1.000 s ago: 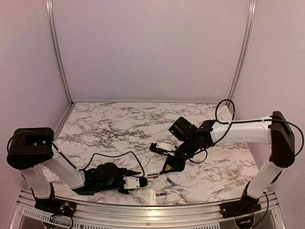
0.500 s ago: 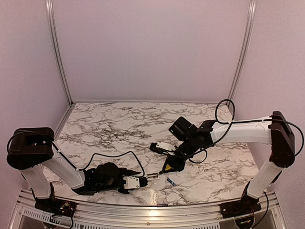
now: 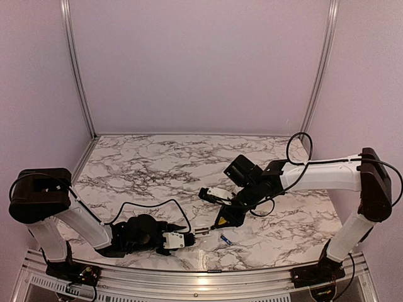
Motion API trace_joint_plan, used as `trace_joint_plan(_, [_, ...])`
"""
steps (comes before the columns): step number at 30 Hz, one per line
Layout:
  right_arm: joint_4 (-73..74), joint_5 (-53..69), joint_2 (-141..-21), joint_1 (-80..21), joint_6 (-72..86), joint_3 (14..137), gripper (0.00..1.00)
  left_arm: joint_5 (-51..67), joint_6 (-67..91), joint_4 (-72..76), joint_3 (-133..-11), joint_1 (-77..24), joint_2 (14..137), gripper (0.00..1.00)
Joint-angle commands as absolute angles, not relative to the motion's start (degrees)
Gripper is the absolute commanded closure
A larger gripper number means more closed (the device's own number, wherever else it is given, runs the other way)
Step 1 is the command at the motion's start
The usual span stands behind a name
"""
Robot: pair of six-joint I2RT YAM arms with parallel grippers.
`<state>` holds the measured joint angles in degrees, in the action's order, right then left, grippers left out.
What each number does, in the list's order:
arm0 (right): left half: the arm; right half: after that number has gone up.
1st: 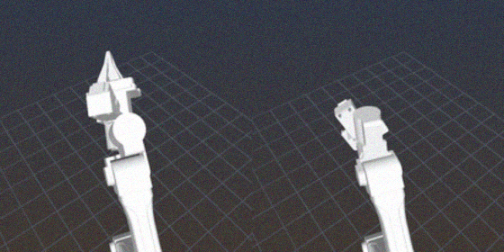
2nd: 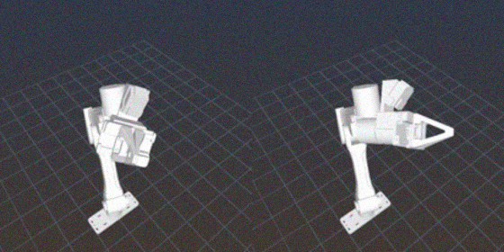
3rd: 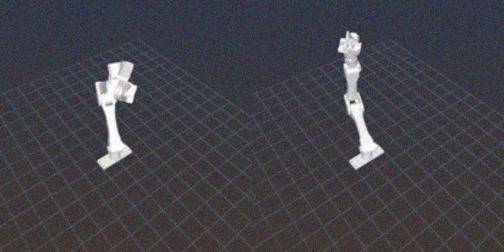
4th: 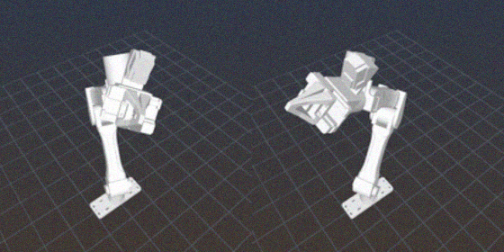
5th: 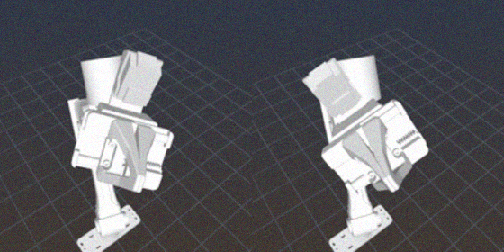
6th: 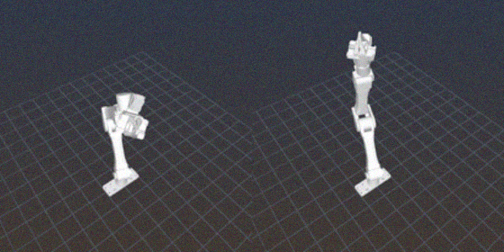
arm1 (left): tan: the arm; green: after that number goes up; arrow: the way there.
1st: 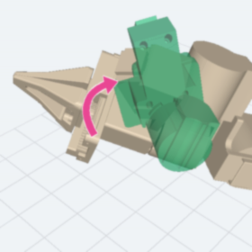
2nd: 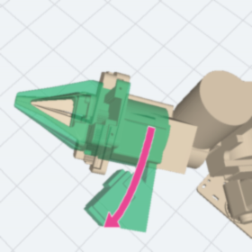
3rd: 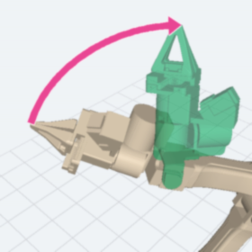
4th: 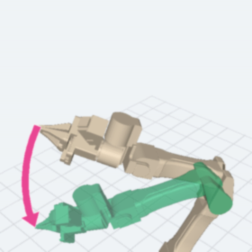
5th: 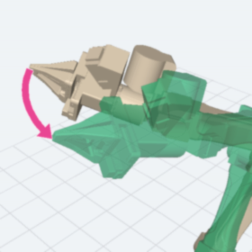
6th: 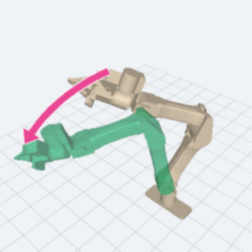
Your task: Unload the batteries from the remote control
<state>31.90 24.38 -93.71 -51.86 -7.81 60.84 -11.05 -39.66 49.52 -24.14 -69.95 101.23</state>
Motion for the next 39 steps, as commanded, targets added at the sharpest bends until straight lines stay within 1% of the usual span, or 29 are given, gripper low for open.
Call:
trace_joint_plan(1, [29.91,22.26,-91.76,-52.03,-6.73,60.23,1.0,-9.95,-39.03,55.08,-24.1,-70.22,100.57,1.0])
trace_joint_plan(16, [29.1,22.2,-88.05,-52.18,-5.6,58.76,1.0,-9.72,-38.38,55.85,-23.67,-70.14,99.98,1.0])
trace_joint_plan(23, [29.52,21.2,-83.91,-52.62,-4.58,57.93,1.0,-8.76,-37.92,56.56,-23.14,-70.07,99.22,1.0])
trace_joint_plan(31, [30.22,20.87,-76.12,-53.26,-3.14,57.48,1.0,-9.15,-37.29,57.3,-23.01,-69.83,98.99,1.0])
trace_joint_plan(36, [29.26,16.86,-71.23,-53.19,-1.48,57.18,1.0,-8.63,-36.68,57.52,-22.79,-69.44,98.62,1.0])
trace_joint_plan(39, [26.63,11.56,-68.26,-53.18,1.65,56.81,1.0,-8.45,-36.42,57.82,-22.6,-69.35,98.31,1.0])
